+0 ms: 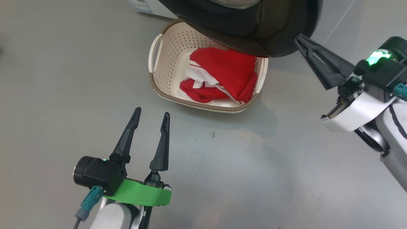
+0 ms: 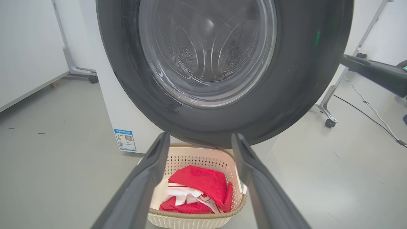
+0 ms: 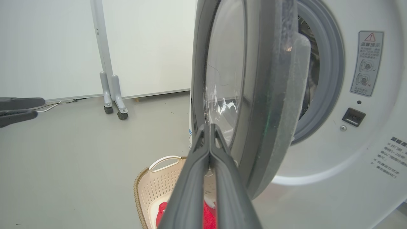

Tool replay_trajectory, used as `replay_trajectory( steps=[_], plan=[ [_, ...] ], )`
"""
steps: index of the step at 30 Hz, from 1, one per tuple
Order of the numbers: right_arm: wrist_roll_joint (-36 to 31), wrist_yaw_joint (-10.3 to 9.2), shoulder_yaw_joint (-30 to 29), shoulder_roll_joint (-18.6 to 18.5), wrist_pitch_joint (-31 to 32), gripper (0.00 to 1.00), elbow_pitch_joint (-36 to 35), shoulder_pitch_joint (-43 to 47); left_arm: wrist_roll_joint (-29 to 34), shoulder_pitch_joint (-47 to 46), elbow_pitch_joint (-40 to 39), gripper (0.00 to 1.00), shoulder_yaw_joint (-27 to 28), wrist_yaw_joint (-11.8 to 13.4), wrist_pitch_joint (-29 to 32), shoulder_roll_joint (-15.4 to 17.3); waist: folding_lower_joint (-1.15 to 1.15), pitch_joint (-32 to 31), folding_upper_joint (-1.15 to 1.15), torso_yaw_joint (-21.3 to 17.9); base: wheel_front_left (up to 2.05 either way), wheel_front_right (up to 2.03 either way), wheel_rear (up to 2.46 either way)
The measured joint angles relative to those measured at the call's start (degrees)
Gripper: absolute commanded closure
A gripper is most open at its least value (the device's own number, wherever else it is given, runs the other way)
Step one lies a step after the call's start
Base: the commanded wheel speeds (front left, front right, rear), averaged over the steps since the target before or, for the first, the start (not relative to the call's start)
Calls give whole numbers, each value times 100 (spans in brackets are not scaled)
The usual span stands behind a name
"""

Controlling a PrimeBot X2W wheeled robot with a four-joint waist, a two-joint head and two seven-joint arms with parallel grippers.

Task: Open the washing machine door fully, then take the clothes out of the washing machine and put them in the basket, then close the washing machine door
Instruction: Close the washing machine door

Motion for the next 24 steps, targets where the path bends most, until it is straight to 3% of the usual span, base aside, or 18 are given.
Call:
replay_trajectory(
  steps=[24],
  plan=[
    [420, 32, -269, -456, -4, 100, 467, -1141, -127, -355, -155, 0, -385, 181, 0, -21, 0, 695, 0, 207, 0, 0, 0]
  ],
)
